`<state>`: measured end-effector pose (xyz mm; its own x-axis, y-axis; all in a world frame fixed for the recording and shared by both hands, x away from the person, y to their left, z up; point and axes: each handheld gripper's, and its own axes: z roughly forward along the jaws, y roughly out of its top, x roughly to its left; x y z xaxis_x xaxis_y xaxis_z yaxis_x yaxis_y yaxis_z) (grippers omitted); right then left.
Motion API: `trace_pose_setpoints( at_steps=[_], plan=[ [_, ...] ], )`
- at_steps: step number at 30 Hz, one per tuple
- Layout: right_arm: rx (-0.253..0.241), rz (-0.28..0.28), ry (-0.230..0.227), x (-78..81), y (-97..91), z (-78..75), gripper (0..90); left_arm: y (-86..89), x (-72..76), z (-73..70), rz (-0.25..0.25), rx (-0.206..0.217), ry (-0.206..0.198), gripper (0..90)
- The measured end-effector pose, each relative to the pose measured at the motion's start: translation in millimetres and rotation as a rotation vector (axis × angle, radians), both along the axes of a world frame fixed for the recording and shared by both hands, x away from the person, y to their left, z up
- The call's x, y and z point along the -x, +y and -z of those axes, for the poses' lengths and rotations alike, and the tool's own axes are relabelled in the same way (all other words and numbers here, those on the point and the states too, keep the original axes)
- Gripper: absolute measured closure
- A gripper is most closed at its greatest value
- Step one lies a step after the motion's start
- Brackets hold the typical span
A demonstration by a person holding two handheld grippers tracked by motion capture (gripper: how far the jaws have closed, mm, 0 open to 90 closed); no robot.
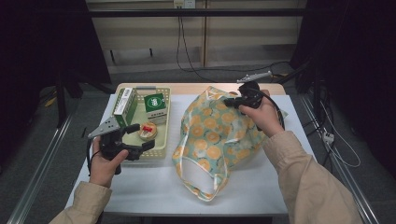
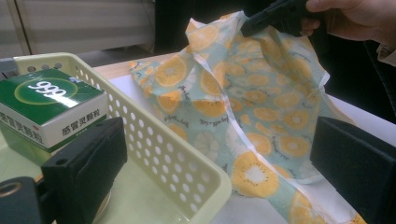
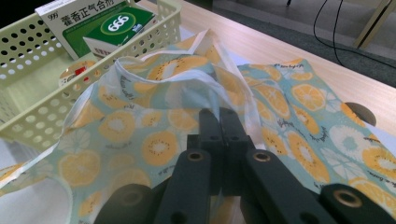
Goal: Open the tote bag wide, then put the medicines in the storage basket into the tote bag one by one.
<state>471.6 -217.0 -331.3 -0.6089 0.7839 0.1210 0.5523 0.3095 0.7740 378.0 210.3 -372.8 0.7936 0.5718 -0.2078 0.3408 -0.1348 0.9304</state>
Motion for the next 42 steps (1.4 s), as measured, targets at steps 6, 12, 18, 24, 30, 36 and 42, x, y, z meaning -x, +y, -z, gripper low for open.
trace_pose_setpoints(
  at_steps=[6, 12, 18, 24, 30, 36, 42],
  plan=[
    [-0.019, 0.017, -0.014, -4.9, 1.8, -4.7, 90.0, 2.3, -3.4, 0.1, -0.006, -0.004, 0.000, 3.8],
    [-0.011, 0.006, -0.005, -3.3, 1.1, -3.7, 90.0, 4.6, -12.1, -0.7, -0.014, -0.013, 0.001, 3.8],
    [-0.005, -0.001, -0.001, 1.4, -4.0, -3.2, 90.0, 2.8, -22.5, -0.9, -0.021, -0.041, 0.009, 3.9],
    [-0.005, 0.004, 0.004, 4.2, -9.7, 0.7, 90.0, 0.3, -36.1, -5.4, -0.021, -0.081, 0.010, 4.1],
    [0.000, 0.001, 0.007, 4.9, -9.1, 0.9, 90.0, -2.4, -51.9, -6.5, -0.024, -0.111, 0.026, 4.3],
    [0.002, -0.003, 0.004, 5.6, -8.4, 1.0, 90.0, -4.0, -67.5, 2.5, -0.023, -0.148, 0.059, 4.7],
    [0.003, -0.001, 0.008, 7.3, -10.5, 2.3, 90.0, -2.3, -78.8, 9.9, -0.046, -0.142, 0.159, 5.3]
  ],
)
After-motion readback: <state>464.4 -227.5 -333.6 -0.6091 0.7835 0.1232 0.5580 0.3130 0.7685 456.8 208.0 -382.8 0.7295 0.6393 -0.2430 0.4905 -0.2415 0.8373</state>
